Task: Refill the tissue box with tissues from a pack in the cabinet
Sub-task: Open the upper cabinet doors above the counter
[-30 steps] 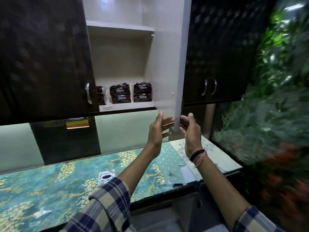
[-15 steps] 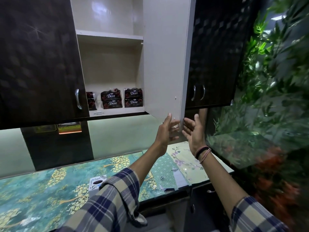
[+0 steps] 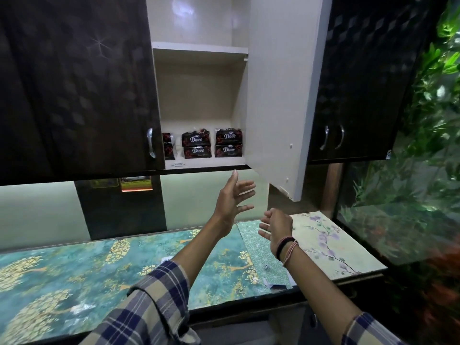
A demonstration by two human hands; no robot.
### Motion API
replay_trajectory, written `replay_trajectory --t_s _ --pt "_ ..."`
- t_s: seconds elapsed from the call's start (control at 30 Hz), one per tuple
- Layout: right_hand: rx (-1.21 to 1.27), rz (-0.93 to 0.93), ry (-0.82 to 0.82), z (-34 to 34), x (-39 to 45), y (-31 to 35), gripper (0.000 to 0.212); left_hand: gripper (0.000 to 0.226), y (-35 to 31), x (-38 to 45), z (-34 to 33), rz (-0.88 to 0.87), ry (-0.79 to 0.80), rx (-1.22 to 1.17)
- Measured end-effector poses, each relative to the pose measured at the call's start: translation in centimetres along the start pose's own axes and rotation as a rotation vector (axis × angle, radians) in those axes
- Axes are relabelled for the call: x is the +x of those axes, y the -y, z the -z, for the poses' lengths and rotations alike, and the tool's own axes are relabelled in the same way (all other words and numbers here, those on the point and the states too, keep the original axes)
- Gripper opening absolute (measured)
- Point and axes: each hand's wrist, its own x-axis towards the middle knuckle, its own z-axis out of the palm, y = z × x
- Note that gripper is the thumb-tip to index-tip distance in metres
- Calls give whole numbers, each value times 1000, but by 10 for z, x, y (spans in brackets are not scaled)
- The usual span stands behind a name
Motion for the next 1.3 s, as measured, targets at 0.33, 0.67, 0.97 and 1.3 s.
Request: replay_trajectory --t_s 0.33,0.67,0.97,1.3 --pt "-87 27 265 -163 14 -13 13 65 -38 32 166 -114 -272 1" --pt "-268 318 423 -345 68 -4 14 61 -91 101 290 -228 -380 20" --pt "-522 628 400 -392 107 -13 28 58 -89 140 308 -233 -259 102" --pt "-553 641 347 -381 75 -15 29 49 -80 120 295 -275 -324 122"
